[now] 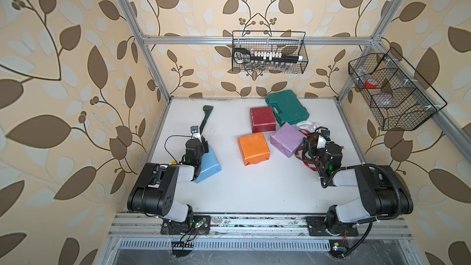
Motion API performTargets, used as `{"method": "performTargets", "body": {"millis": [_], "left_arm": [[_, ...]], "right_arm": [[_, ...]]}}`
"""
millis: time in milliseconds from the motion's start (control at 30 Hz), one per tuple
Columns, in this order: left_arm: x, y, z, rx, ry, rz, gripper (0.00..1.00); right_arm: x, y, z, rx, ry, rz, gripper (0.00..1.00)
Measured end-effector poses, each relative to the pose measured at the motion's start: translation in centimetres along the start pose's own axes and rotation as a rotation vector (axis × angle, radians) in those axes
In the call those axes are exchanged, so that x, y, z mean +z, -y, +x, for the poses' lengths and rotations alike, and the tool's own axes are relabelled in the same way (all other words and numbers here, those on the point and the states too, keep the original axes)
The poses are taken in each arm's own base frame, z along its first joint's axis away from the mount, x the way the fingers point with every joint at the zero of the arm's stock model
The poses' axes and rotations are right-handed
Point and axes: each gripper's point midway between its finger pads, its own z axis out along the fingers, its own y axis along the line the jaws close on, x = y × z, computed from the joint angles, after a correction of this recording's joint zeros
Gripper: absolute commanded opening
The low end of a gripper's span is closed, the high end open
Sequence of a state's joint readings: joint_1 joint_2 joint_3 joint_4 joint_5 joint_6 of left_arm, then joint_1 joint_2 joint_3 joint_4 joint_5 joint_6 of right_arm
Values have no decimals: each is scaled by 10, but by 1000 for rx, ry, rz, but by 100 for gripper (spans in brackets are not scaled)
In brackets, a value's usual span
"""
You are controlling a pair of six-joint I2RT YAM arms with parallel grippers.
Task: Untie the ribbon bows on the gift boxes
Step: Reset both arms
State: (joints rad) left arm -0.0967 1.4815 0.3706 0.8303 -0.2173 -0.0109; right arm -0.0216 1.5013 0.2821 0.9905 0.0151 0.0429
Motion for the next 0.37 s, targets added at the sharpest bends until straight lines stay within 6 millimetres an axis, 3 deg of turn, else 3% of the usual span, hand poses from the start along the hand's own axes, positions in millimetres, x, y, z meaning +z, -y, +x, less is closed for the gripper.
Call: {"method": "performTargets", "body": {"millis": [33, 367], "left_arm": [[0, 0, 0, -1, 0, -1, 98], [0, -2, 0, -5, 0, -6, 99]], "right_arm": [[0, 0, 0, 0, 0, 0, 99], [0, 0, 1, 0, -3, 0, 99]]}}
